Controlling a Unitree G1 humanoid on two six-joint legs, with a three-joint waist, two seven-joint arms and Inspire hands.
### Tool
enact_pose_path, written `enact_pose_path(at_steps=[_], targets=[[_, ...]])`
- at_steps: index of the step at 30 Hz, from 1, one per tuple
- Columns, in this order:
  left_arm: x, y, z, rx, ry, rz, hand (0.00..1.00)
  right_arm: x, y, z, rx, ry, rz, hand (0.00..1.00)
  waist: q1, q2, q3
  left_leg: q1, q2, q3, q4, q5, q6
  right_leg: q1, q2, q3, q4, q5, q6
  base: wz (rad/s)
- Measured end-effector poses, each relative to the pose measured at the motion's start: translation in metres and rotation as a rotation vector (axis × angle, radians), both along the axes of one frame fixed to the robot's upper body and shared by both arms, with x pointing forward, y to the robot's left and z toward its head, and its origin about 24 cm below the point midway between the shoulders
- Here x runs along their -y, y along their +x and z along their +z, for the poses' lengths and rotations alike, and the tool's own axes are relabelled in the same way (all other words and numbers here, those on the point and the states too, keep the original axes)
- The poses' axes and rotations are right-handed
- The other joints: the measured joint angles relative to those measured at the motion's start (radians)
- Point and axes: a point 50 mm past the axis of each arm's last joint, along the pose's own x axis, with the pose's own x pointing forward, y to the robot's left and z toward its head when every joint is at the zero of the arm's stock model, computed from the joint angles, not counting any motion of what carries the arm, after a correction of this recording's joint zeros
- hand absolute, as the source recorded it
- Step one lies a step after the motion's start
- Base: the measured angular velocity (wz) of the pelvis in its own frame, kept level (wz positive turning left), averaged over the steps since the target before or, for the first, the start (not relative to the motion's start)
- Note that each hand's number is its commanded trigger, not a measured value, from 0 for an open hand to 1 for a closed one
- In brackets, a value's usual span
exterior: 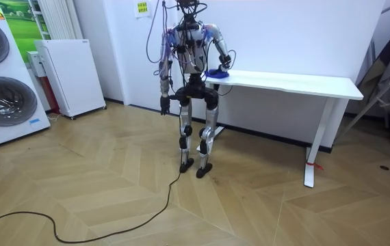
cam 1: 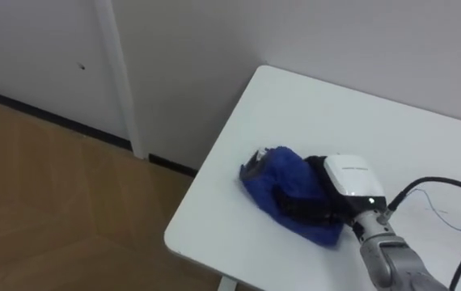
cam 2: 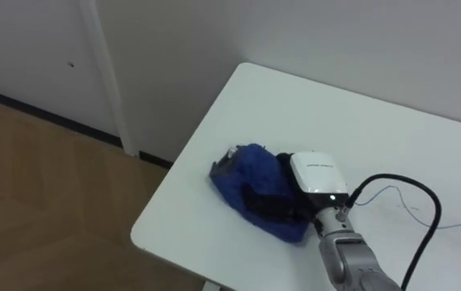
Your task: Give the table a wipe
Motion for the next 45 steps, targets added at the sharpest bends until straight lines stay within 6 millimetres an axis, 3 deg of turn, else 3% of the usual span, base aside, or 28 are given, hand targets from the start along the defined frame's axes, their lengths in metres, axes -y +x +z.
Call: enact_pose_path(at_steps=[5, 15, 20, 28, 33, 37, 39, 41, 42, 44, 45], targets=[[0.0, -0.001, 0.0, 0.0, 0.004, 0.006, 0.0, -0.008, -0.001, 0.001, 0.015, 0.04, 0.014, 1.0, -0.001, -0.001, -0.0014, -0.005, -0.003, 0.0, 0.011, 0.0, 0.0, 0.0, -0.003, -0.004, 0.002, 0.0, 0.0, 0.0], [0.002, 0.002, -0.001, 0.009, 0.019, 0.015, 0.0, -0.005, -0.005, -0.002, 0.021, 0.055, -0.025, 1.0, -0.01, 0.0, -0.0045, -0.004, -0.009, 0.001, 0.011, 0.002, 0.004, 0.0, -0.01, -0.007, 0.002, -0.002, 0.004, 0.0], [0.009, 0.006, -0.002, 0.001, 0.009, -0.008, 0.0, -0.009, -0.012, -0.007, 0.033, 0.09, -0.064, 1.0, -0.031, 0.021, -0.0115, -0.004, -0.013, 0.0, 0.011, 0.003, 0.005, 0.003, -0.007, -0.005, 0.001, -0.002, 0.008, 0.0], [0.021, 0.01, -0.004, 0.017, -0.001, -0.032, 0.0, -0.024, -0.008, -0.01, 0.008, 0.196, -0.149, 1.0, -0.021, 0.034, -0.0068, -0.003, -0.005, 0.013, 0.006, 0.003, 0.006, -0.005, -0.006, 0.005, 0.003, -0.002, 0.008, -0.07], [0.024, 0.004, -0.005, 0.004, -0.008, -0.015, 0.0, -0.018, -0.006, -0.012, -0.014, 0.274, -0.201, 1.0, -0.037, 0.035, -0.0035, -0.018, -0.003, 0.008, 0.01, 0.004, 0.003, -0.017, -0.005, -0.007, 0.005, -0.001, 0.008, 0.04], [0.019, -0.011, -0.003, -0.013, 0.004, 0.016, 0.0, 0.007, -0.013, -0.018, 0.01, 0.332, -0.287, 1.0, -0.061, 0.036, 0.0034, -0.021, -0.012, -0.003, 0.01, 0.007, 0.007, -0.018, -0.013, -0.006, 0.001, -0.003, 0.01, 0.2], [0.009, -0.018, 0.0, -0.019, 0.03, 0.06, 0.0, 0.033, -0.024, -0.022, 0.033, 0.35, -0.409, 1.0, -0.079, 0.032, -0.0005, -0.019, -0.014, 0.0, 0.008, 0.01, 0.012, -0.013, -0.019, -0.003, 0.0, -0.004, 0.012, 0.46], [-0.012, -0.029, 0.006, -0.013, 0.088, 0.169, 0.0, 0.082, -0.044, -0.024, 0.067, 0.316, -0.595, 1.0, -0.082, 0.03, -0.0053, -0.008, -0.017, 0.004, -0.003, 0.017, 0.017, -0.008, -0.024, -0.002, 0.003, -0.001, 0.016, 0.3], [-0.018, -0.034, 0.008, -0.018, 0.11, 0.182, 0.0, 0.096, -0.05, -0.024, 0.072, 0.303, -0.645, 1.0, -0.083, 0.026, -0.007, -0.007, -0.018, 0.004, -0.006, 0.018, 0.018, -0.007, -0.025, -0.001, 0.003, 0.0, 0.017, 0.2], [-0.042, -0.049, 0.019, -0.045, 0.184, 0.195, 0.0, 0.141, -0.078, -0.025, 0.059, 0.253, -0.826, 1.0, -0.105, 0.017, -0.0184, -0.002, -0.016, 0.033, -0.008, 0.018, 0.019, 0.007, -0.027, 0.003, 0.002, 0.003, 0.022, 0.25], [-0.046, -0.053, 0.021, -0.052, 0.197, 0.2, 0.0, 0.151, -0.085, -0.024, 0.055, 0.239, -0.867, 1.0, -0.111, 0.009, -0.0187, 0.002, -0.015, 0.045, -0.01, 0.018, 0.019, 0.008, -0.027, 0.007, 0.003, 0.003, 0.023, 0.24]])
